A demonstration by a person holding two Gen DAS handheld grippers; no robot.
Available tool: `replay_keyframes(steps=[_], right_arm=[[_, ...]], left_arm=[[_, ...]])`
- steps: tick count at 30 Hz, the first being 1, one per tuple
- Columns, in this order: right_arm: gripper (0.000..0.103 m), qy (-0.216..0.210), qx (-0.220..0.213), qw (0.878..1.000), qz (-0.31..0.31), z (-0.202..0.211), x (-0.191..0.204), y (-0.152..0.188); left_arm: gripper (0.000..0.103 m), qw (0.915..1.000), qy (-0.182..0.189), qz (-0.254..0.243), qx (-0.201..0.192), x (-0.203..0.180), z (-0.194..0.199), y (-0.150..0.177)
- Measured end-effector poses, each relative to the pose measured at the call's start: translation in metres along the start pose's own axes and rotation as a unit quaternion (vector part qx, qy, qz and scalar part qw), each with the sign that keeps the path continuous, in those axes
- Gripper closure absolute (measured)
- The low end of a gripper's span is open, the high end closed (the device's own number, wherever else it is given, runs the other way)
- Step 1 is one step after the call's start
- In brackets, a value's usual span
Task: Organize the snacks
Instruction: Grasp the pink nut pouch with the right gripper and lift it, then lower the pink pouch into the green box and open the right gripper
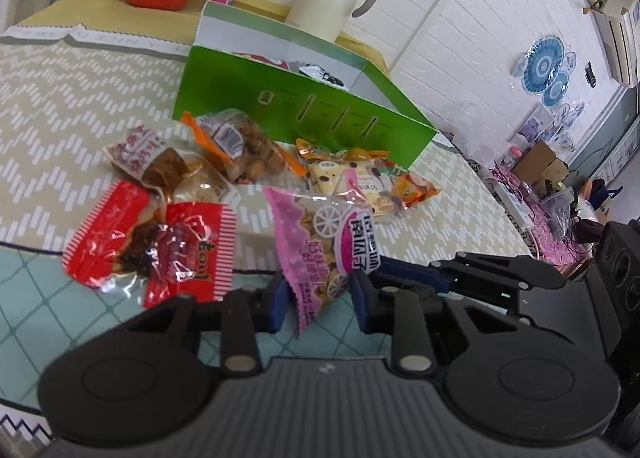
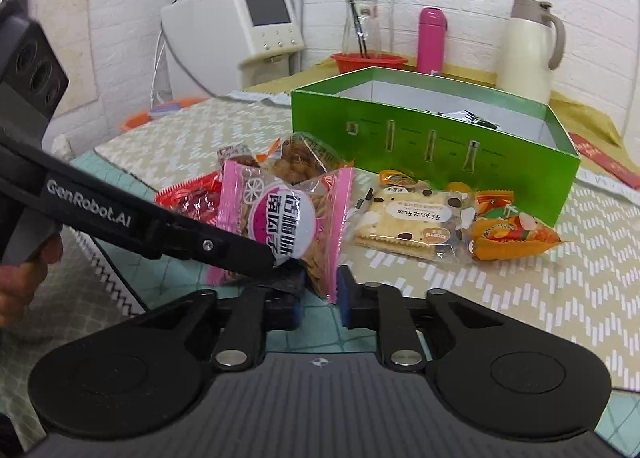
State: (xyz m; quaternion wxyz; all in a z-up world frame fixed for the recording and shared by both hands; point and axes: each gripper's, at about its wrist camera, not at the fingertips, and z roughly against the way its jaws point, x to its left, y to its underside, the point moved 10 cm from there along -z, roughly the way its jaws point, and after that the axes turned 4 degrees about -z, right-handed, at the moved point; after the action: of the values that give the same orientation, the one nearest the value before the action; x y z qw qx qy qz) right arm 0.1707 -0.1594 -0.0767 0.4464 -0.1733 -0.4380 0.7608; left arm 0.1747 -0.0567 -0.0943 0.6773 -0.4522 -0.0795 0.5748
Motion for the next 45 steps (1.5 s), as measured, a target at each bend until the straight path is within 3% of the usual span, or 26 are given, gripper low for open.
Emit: replay_keyframes(steps=[8, 17, 25, 32, 41, 43, 44, 45], right_arm=[[0.085, 0.030, -0.049, 0.998, -0.003, 0.038, 0.001, -0.023], [0.085, 0.095, -0.102, 0.990, -0.009, 0.045, -0.046, -0.092], [0.085, 0.131, -0.079, 0.988, -0.037, 0.012, -0.094, -0.118], [0.084, 0.122, -0.043, 0.989, -0.072, -0.021, -0.120, -0.114], [0.083, 0.122, -0.018, 0.989, -0.075, -0.052, -0.134, -0.114], [0.076, 0.123, -0.017, 0.990, -0.068, -0.056, -0.135, -0.113], [0.068, 0.121, -0.019, 0.990, -0.064, -0.056, -0.136, -0.113], [0.063, 0.123, -0.026, 0.990, -0.059, -0.056, -0.136, -0.113]], left_arm=[[0.081, 0.9982, 0.032, -0.041, -0.030, -0.033, 0.021, -0.028], [0.082, 0.9922, 0.072, -0.089, -0.048, -0.061, -0.004, -0.117], [0.082, 0.9931, 0.082, -0.084, -0.009, -0.056, -0.062, -0.162], [0.082, 0.9943, 0.083, -0.061, 0.027, -0.035, -0.104, -0.171], [0.082, 0.9943, 0.086, -0.037, 0.052, -0.016, -0.136, -0.179], [0.079, 0.9947, 0.078, -0.046, 0.050, -0.014, -0.138, -0.179], [0.066, 0.9955, 0.066, -0.051, 0.045, -0.012, -0.137, -0.180], [0.038, 0.9965, 0.050, -0.055, 0.037, -0.009, -0.136, -0.181]])
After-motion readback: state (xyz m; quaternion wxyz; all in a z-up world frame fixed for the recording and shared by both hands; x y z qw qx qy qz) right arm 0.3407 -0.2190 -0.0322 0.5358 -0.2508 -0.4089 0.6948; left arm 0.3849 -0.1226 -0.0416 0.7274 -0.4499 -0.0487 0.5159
